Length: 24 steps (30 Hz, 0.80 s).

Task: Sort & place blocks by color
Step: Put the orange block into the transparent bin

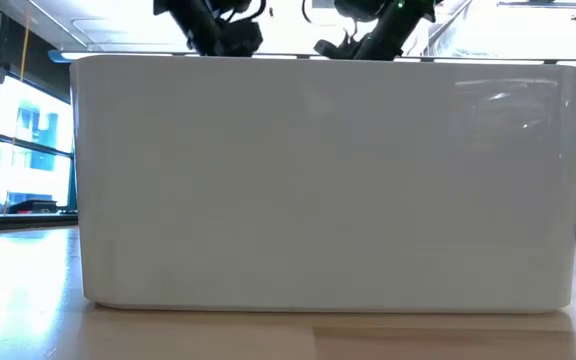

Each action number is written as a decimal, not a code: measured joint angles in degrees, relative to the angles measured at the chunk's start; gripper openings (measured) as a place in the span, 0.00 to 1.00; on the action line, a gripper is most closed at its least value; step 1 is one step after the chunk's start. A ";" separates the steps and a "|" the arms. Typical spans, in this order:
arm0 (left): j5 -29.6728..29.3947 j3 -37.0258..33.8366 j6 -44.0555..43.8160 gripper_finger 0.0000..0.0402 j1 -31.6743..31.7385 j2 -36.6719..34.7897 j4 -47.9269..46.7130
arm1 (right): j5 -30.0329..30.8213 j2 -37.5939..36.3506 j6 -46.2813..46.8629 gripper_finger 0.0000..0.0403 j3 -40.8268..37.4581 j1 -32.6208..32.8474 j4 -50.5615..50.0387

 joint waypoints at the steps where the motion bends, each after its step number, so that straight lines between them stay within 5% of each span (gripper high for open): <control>1: 0.24 0.00 0.87 0.27 -0.89 0.00 0.51 | 0.68 0.00 0.87 0.39 0.00 0.08 0.02; 24: 1.87 -0.02 2.50 0.27 -10.12 7.08 6.61 | 1.08 0.00 4.71 0.39 0.01 0.10 -0.49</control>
